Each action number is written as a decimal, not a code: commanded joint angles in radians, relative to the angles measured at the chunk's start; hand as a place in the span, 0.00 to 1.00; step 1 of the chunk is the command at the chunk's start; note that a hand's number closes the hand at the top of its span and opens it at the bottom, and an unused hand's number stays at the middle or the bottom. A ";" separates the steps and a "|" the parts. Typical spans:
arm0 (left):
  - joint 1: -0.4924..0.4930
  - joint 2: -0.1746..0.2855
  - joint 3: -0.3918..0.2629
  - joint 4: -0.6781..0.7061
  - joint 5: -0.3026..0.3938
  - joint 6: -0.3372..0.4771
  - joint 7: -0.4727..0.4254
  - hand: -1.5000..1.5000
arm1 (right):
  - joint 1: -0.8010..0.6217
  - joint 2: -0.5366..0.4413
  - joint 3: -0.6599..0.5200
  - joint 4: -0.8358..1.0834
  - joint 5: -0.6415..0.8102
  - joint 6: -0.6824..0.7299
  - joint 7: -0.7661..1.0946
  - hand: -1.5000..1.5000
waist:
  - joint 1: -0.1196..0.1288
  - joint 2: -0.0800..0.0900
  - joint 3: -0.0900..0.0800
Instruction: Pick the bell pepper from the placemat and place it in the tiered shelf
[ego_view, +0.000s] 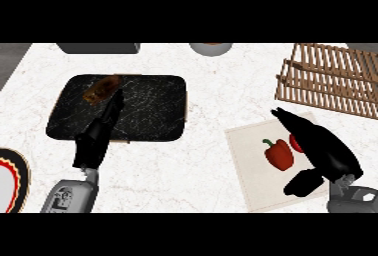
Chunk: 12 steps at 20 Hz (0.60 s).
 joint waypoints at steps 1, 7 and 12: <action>-0.085 -0.007 0.045 0.096 -0.005 0.004 -0.016 0.50 | 0.044 -0.033 -0.026 0.066 0.042 -0.046 -0.112 0.00 | -0.004 0.001 0.000; 0.046 -0.025 0.004 -0.058 -0.018 -0.031 0.017 0.50 | 0.025 0.036 -0.012 0.039 0.097 -0.023 -0.067 0.00 | -0.001 -0.001 0.000; 0.010 -0.036 0.022 -0.001 -0.033 -0.028 0.001 0.50 | -0.002 0.019 -0.058 0.200 0.125 -0.085 -0.186 0.00 | -0.001 0.000 0.000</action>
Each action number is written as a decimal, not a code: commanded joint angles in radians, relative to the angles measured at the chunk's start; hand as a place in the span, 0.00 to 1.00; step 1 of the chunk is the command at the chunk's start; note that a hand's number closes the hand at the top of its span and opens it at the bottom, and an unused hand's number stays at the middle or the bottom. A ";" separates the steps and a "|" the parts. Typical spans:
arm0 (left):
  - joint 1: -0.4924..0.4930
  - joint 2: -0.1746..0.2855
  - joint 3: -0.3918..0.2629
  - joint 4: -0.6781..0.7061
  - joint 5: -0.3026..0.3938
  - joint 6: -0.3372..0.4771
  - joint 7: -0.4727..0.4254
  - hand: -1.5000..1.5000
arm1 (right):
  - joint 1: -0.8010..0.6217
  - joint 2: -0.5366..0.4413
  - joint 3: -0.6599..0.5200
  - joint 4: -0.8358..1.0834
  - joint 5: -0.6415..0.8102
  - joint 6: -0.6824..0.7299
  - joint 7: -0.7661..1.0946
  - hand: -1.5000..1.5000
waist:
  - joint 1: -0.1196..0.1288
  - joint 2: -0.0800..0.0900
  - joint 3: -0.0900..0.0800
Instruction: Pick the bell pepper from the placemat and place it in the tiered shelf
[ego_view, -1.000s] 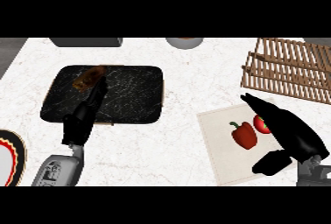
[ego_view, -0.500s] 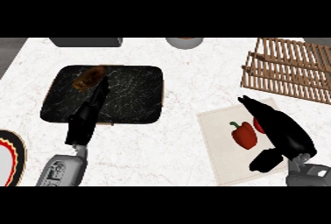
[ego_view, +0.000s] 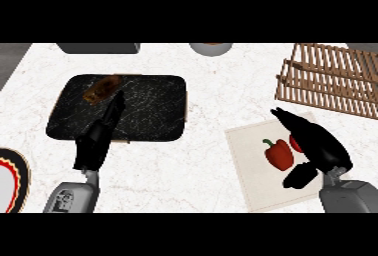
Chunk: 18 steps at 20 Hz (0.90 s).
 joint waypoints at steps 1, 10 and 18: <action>-0.023 0.033 0.047 0.023 0.024 -0.046 -0.014 0.50 | 0.038 0.043 0.029 0.057 0.058 -0.084 -0.040 0.00 | -0.001 0.000 0.000; -0.010 0.006 0.038 -0.023 -0.003 -0.045 0.019 0.50 | -0.010 0.050 0.014 0.144 0.098 -0.047 -0.096 0.00 | 0.000 0.000 0.000; 0.013 -0.008 0.016 -0.085 -0.009 -0.051 0.068 0.50 | 0.004 -0.003 0.056 0.087 0.160 -0.032 -0.162 1.00 | 0.001 -0.001 0.000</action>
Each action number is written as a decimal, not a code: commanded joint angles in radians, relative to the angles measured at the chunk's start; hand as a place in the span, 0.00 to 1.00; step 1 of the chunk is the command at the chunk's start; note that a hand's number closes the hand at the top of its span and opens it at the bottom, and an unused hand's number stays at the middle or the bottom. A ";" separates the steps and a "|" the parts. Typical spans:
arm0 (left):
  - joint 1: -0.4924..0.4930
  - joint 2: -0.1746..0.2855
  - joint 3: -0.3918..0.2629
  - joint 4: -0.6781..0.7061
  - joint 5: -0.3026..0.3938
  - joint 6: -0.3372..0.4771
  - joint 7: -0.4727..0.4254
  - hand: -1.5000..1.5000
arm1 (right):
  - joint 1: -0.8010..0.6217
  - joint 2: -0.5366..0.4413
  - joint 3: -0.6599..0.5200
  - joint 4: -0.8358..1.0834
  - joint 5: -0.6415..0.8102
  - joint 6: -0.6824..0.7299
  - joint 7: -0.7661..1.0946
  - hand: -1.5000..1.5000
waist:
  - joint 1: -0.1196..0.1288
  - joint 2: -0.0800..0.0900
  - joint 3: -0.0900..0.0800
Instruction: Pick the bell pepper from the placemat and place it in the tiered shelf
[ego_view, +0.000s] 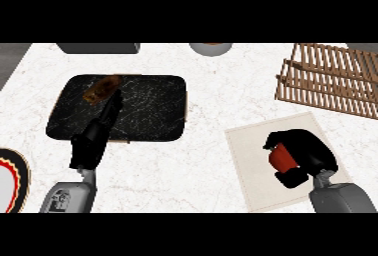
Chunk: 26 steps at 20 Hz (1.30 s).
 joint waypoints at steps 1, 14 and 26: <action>-0.008 0.014 0.034 0.060 0.001 -0.007 -0.057 0.50 | 0.005 -0.005 0.021 0.037 0.055 -0.071 -0.070 1.00 | 0.000 0.001 0.000; -0.010 -0.024 0.001 0.045 -0.034 0.026 -0.030 0.50 | 0.004 0.266 0.132 -0.148 0.028 -0.244 0.616 1.00 | 0.001 -0.001 -0.001; -0.014 -0.006 0.024 0.039 -0.006 -0.002 -0.025 0.50 | -0.124 0.270 0.271 -0.503 0.062 -0.496 0.865 1.00 | -0.003 -0.003 -0.001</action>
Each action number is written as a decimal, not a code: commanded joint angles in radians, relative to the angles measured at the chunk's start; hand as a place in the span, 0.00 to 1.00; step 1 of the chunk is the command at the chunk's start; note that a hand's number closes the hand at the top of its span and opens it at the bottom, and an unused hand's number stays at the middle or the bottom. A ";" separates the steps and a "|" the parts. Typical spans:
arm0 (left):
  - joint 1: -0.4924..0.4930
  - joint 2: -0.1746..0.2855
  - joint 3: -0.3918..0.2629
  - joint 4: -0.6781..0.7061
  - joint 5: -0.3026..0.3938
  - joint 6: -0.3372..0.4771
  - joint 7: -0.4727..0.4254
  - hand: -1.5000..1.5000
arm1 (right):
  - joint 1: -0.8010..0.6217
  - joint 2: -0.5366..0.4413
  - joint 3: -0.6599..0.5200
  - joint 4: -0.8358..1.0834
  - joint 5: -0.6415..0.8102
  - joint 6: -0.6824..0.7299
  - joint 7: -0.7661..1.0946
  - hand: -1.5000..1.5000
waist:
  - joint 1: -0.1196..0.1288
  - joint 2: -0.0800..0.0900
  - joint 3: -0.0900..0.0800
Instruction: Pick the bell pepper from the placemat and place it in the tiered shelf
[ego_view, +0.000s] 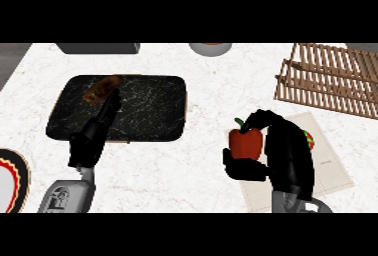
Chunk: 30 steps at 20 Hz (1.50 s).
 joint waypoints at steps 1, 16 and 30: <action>0.008 0.013 0.012 -0.028 0.012 -0.011 0.007 0.50 | -0.041 0.003 0.031 -0.140 0.051 -0.027 0.111 1.00 | 0.000 -0.001 0.000; 0.007 0.015 0.014 -0.041 0.023 -0.030 0.029 0.50 | -0.449 -0.083 -0.271 -0.229 0.260 0.300 0.249 1.00 | 0.004 0.001 -0.001; -0.013 0.000 0.016 0.047 0.005 -0.019 -0.040 0.50 | -0.686 -0.270 -0.585 -0.013 0.196 0.340 0.095 1.00 | 0.003 0.004 0.000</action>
